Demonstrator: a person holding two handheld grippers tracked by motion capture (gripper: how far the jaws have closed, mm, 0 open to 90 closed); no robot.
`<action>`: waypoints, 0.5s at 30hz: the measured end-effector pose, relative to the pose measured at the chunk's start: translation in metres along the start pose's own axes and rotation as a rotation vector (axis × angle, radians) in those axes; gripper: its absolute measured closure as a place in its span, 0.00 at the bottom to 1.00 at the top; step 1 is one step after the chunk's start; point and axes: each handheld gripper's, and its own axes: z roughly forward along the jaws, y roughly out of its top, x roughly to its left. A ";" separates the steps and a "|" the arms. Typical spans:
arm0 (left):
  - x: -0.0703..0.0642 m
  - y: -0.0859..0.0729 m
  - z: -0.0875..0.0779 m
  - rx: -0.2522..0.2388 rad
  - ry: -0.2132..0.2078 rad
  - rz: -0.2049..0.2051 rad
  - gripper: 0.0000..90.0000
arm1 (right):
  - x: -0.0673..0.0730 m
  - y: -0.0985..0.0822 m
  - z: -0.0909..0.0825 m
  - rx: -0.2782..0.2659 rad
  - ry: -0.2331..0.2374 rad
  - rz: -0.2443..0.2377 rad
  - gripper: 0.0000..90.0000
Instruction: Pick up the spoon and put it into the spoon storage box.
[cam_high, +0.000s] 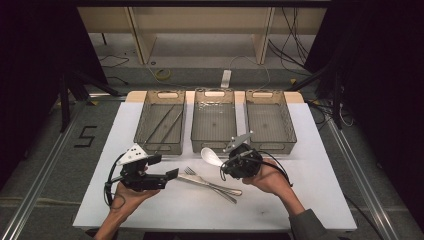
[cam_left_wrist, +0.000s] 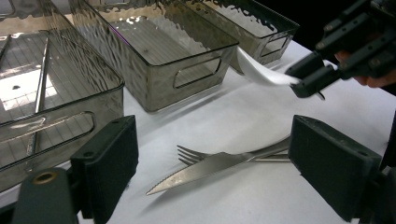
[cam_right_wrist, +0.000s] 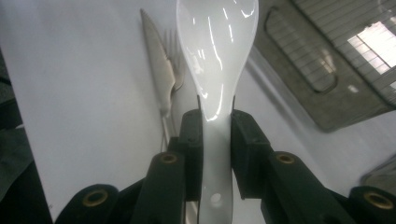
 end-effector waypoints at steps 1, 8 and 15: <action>0.000 0.000 0.000 0.000 0.001 0.000 0.17 | -0.003 0.003 0.000 -0.001 -0.007 0.006 0.85; 0.001 0.000 0.000 -0.002 0.002 0.000 0.17 | -0.017 0.017 0.002 -0.024 -0.022 0.032 0.85; 0.001 0.000 -0.001 -0.008 0.005 -0.003 0.17 | -0.031 0.032 0.001 -0.046 -0.038 0.070 0.85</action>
